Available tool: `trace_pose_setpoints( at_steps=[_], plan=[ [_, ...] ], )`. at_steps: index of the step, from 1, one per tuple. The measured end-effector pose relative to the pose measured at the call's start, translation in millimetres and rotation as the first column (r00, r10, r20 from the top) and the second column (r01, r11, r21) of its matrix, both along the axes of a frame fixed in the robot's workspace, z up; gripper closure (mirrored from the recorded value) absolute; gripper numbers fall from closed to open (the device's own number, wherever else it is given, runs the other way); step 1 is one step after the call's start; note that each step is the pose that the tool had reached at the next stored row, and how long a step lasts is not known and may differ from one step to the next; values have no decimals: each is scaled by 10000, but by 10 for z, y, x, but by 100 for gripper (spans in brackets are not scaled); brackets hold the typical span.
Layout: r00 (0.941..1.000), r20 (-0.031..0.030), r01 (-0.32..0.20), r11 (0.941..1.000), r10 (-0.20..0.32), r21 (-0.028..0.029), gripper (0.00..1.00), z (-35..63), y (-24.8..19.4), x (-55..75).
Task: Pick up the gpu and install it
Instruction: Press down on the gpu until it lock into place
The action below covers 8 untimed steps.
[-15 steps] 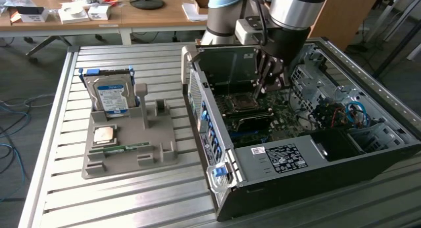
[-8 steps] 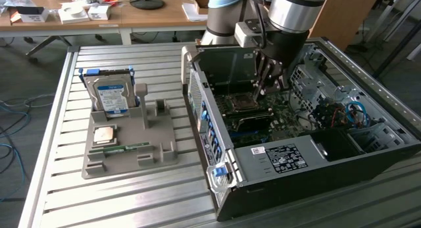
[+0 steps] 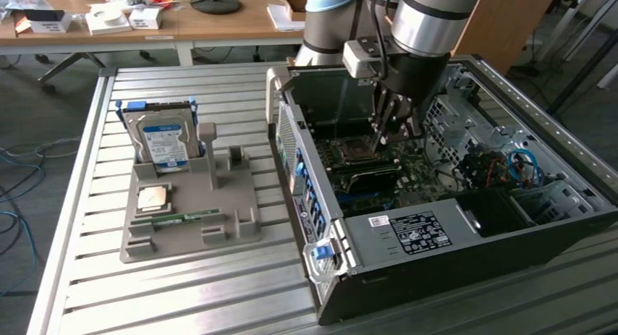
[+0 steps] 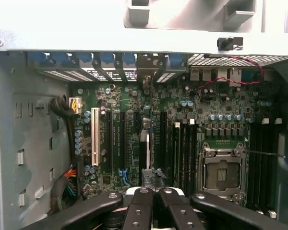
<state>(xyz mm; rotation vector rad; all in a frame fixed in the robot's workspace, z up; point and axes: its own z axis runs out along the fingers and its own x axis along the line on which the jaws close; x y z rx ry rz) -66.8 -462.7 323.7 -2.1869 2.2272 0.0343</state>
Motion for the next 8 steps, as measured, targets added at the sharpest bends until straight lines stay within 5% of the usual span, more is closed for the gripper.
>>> trace_pose_setpoints(
  at_steps=[8],
  plan=[
    [10000, 0, 0, 10000, 0, 0, 89, -91, 0, 0]
  ],
)
